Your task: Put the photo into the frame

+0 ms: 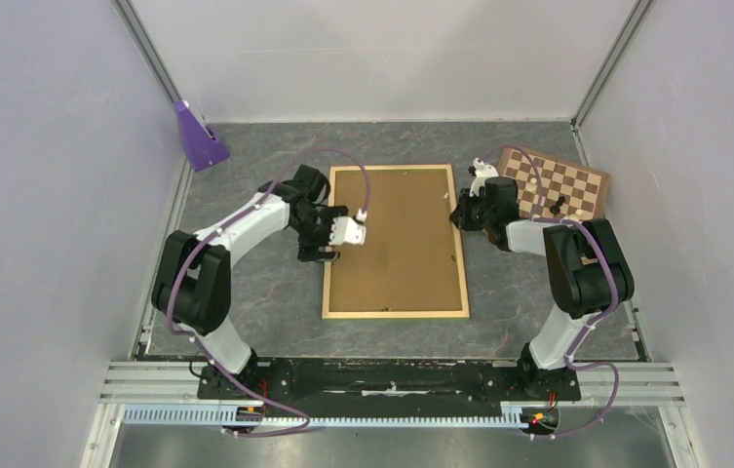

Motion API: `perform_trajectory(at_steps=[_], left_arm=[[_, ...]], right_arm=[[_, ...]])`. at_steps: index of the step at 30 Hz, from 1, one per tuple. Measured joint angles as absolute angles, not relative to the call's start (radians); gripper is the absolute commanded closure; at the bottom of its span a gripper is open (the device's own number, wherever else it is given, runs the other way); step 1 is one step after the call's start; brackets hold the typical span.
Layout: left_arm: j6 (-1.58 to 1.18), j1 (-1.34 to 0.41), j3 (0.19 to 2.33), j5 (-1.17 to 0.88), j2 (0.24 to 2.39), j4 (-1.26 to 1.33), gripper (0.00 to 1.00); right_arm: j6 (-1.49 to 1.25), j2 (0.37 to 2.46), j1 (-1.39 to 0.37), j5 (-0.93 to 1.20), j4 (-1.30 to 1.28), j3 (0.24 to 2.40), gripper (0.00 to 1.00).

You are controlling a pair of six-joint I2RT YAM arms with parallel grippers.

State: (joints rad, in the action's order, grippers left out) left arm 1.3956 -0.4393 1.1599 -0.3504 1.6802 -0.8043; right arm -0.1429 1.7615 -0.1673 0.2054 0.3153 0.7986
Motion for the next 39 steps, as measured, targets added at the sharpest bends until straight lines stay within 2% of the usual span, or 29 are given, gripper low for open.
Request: perform_trajectory(at_steps=[10,18,24,28,31,35,39], left_arm=[[0.577,-0.36,1.297,-0.316,1.769,-0.7,0.13],[0.23,-0.344,1.331,-0.246,1.905,-0.701,0.13],[0.144,-0.344,1.349,-0.245,1.938,-0.703,0.24],[0.125,-0.344,1.355,-0.252,1.939,-0.702,0.45],[0.121,-0.345,1.362,-0.274,1.941,-0.707,0.54],[0.12,-0.348,1.368,-0.287,1.954,-0.709,0.67],[0.112,-0.344,1.377,-0.289,1.96,-0.715,0.77]], right_arm=[[-0.105,1.737,-0.174,0.189,0.27,0.798,0.86],[-0.077,1.711,-0.192,0.184,0.253,0.779,0.82],[-0.067,1.702,-0.2,0.181,0.245,0.774,0.81],[-0.059,1.691,-0.205,0.181,0.244,0.763,0.79],[-0.056,1.68,-0.211,0.181,0.236,0.754,0.76],[-0.047,1.672,-0.216,0.181,0.221,0.753,0.66],[-0.03,1.656,-0.226,0.187,0.209,0.746,0.46]])
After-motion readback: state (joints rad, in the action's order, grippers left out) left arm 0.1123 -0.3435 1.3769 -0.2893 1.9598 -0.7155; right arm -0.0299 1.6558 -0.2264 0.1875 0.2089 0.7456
